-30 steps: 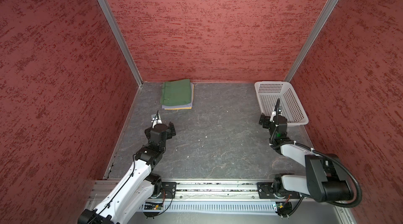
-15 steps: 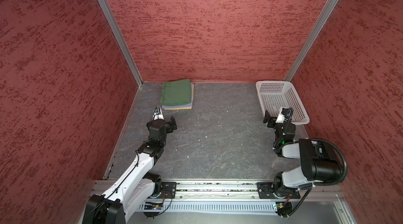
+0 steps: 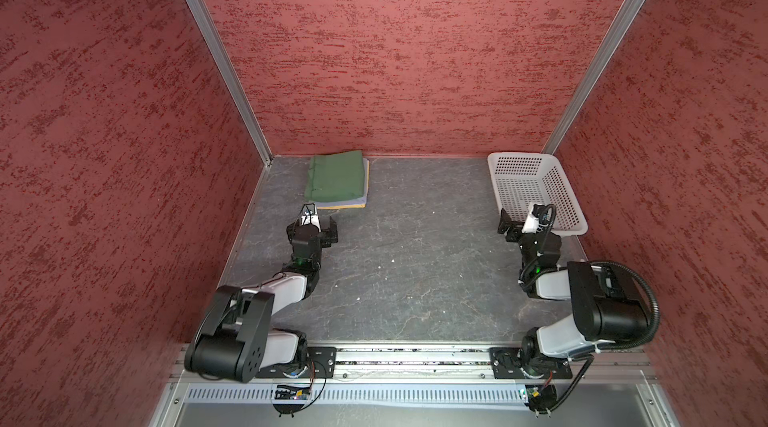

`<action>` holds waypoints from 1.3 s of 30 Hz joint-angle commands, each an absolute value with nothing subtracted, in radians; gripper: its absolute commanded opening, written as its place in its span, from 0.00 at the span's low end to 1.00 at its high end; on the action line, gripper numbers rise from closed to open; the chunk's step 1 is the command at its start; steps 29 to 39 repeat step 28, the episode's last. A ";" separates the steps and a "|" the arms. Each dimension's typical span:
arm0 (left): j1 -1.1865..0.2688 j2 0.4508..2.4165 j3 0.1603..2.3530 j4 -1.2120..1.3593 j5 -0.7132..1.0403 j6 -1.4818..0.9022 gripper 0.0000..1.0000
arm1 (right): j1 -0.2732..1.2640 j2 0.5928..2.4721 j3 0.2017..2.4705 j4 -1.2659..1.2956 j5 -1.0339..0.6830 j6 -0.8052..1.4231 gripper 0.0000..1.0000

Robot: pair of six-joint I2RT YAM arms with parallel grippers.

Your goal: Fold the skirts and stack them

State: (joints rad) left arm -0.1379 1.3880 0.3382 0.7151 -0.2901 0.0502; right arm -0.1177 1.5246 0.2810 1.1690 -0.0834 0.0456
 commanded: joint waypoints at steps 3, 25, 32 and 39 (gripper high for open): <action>-0.051 1.466 0.324 0.945 -0.127 0.041 0.99 | -0.112 1.537 0.285 1.134 -0.098 0.043 0.99; 0.014 1.534 0.374 0.907 -0.054 -0.008 0.99 | -0.099 1.537 0.279 1.144 -0.142 0.011 0.99; 0.014 1.535 0.373 0.908 -0.054 -0.007 0.99 | -0.099 1.538 0.281 1.142 -0.130 0.017 0.99; 0.014 1.535 0.373 0.908 -0.054 -0.007 0.99 | -0.099 1.538 0.281 1.142 -0.130 0.017 0.99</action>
